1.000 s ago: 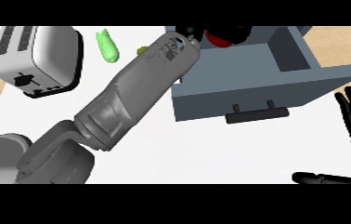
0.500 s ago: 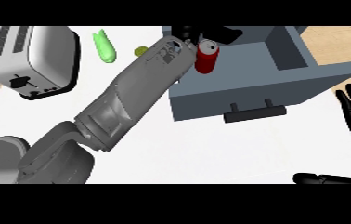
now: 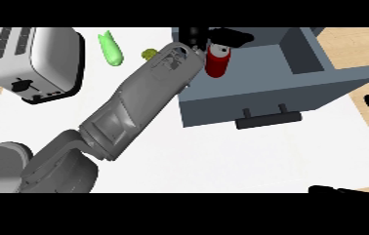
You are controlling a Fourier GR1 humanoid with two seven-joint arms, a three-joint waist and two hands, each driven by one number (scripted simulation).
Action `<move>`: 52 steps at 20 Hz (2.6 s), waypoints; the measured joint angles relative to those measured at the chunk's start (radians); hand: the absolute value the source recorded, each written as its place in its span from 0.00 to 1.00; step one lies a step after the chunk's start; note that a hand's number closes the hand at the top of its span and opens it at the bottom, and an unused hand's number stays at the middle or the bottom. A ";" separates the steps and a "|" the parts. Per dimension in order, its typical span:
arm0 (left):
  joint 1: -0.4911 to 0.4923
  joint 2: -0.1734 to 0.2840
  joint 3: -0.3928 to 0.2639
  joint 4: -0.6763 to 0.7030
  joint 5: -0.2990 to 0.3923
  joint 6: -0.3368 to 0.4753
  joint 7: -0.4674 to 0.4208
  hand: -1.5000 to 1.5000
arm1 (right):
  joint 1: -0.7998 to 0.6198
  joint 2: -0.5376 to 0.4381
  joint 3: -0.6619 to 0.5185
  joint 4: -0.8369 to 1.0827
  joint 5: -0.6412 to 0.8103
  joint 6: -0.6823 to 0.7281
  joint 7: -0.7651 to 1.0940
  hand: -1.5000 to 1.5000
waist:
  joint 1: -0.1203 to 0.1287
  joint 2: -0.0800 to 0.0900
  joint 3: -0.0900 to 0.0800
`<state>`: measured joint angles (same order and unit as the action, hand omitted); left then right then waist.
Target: Pick up the can, place it into the drawer and close the drawer
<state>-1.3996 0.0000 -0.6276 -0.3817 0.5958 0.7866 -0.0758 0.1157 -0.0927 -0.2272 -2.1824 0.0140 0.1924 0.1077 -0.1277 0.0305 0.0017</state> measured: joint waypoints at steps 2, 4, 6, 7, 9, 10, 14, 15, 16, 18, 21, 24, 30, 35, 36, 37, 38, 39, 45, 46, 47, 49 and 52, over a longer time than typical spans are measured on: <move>-0.005 0.000 0.006 -0.003 0.016 0.000 -0.005 0.00 | -0.008 -0.018 0.010 -0.011 0.046 0.003 -0.019 0.00 | 0.004 0.000 0.000; 0.002 0.000 0.005 -0.014 0.033 0.005 -0.015 0.00 | -0.022 -0.036 0.022 -0.021 0.089 0.003 -0.029 0.00 | 0.008 0.000 0.000; -0.001 0.000 0.008 -0.022 0.051 0.009 -0.017 0.00 | -0.021 -0.048 0.037 -0.039 0.132 0.004 -0.040 0.00 | 0.013 -0.003 0.000; -0.002 0.000 0.013 -0.023 0.061 0.009 -0.024 0.00 | -0.018 -0.053 0.045 -0.047 0.152 0.006 -0.054 0.00 | 0.014 -0.003 0.000; -0.015 0.000 0.018 -0.031 0.078 0.016 -0.028 0.00 | -0.039 -0.068 0.060 -0.040 0.198 0.005 -0.065 0.00 | 0.020 -0.003 0.000; -0.021 0.000 0.022 -0.034 0.086 0.018 -0.032 0.00 | -0.041 -0.073 0.071 -0.037 0.226 0.002 -0.074 0.00 | 0.025 -0.004 0.000; -0.024 0.000 0.022 -0.049 0.108 0.037 -0.054 0.00 | -0.065 -0.103 0.121 -0.036 0.368 -0.012 -0.075 0.00 | 0.043 -0.008 -0.001; -0.030 0.000 0.022 -0.048 0.110 0.042 -0.056 0.00 | -0.069 -0.112 0.133 -0.026 0.407 -0.016 -0.081 0.00 | 0.049 -0.009 -0.001; -0.034 0.000 0.022 -0.048 0.111 0.043 -0.057 0.00 | -0.078 -0.120 0.150 -0.014 0.449 -0.021 -0.082 0.00 | 0.055 -0.010 -0.001; -0.052 0.000 0.014 -0.052 0.115 0.055 -0.038 0.00 | -0.100 -0.139 0.173 0.013 0.527 -0.032 -0.086 0.00 | 0.066 -0.013 -0.001; -0.062 0.000 0.007 -0.058 0.113 0.062 -0.025 0.00 | -0.117 -0.153 0.224 0.063 0.652 -0.056 -0.093 0.00 | 0.085 -0.017 -0.001; -0.065 0.006 0.020 -0.058 0.109 0.044 -0.013 0.00 | -0.142 -0.169 0.260 0.141 0.754 -0.081 -0.105 0.00 | 0.105 -0.021 -0.001; -0.048 0.026 0.029 -0.104 0.086 0.044 0.023 0.00 | -0.189 -0.148 0.329 0.349 0.951 -0.194 -0.125 0.00 | 0.136 -0.029 -0.001; -0.002 0.105 0.024 -0.191 0.051 0.032 0.082 0.00 | -0.259 -0.101 0.317 0.518 1.005 -0.303 -0.142 0.00 | 0.148 -0.033 -0.001; 0.010 0.111 0.018 -0.213 0.042 0.037 0.091 0.00 | -0.276 -0.089 0.315 0.568 1.017 -0.333 -0.150 0.00 | 0.152 -0.033 -0.001; 0.014 0.118 0.014 -0.236 0.034 0.048 0.111 0.00 | -0.293 -0.082 0.310 0.606 1.028 -0.358 -0.156 0.00 | 0.153 -0.035 -0.003; 0.018 0.140 0.014 -0.253 0.028 0.041 0.128 0.00 | -0.314 -0.080 0.303 0.641 1.037 -0.380 -0.167 0.00 | 0.154 -0.038 -0.006; 0.028 0.154 0.012 -0.276 0.021 0.043 0.140 0.00 | -0.325 -0.080 0.297 0.671 1.043 -0.404 -0.183 0.00 | 0.156 -0.041 -0.010; 0.084 0.248 0.005 -0.399 -0.007 0.025 0.215 0.00 | -0.437 -0.078 0.257 0.857 1.101 -0.506 -0.210 0.00 | 0.167 -0.050 -0.021; 0.095 0.262 0.004 -0.417 -0.010 0.021 0.221 0.00 | -0.457 -0.079 0.248 0.891 1.110 -0.527 -0.216 0.00 | 0.170 -0.051 -0.022; 0.108 0.277 0.005 -0.436 -0.011 0.016 0.231 0.00 | -0.475 -0.080 0.242 0.918 1.117 -0.537 -0.218 0.00 | 0.172 -0.051 -0.023; 0.124 0.303 0.009 -0.460 -0.014 0.005 0.243 0.00 | -0.509 -0.081 0.230 0.977 1.135 -0.572 -0.226 0.00 | 0.175 -0.051 -0.026; 0.147 0.324 -0.001 -0.508 -0.026 0.007 0.270 0.00 | -0.577 -0.088 0.203 1.077 1.157 -0.618 -0.230 0.00 | 0.183 -0.049 -0.025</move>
<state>-1.2529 0.3242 -0.6282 -0.8896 0.5700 0.7932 0.1943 -0.4617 -0.1803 -0.0247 -1.1054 1.1714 -0.4255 -0.1225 0.0556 -0.0190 -0.0230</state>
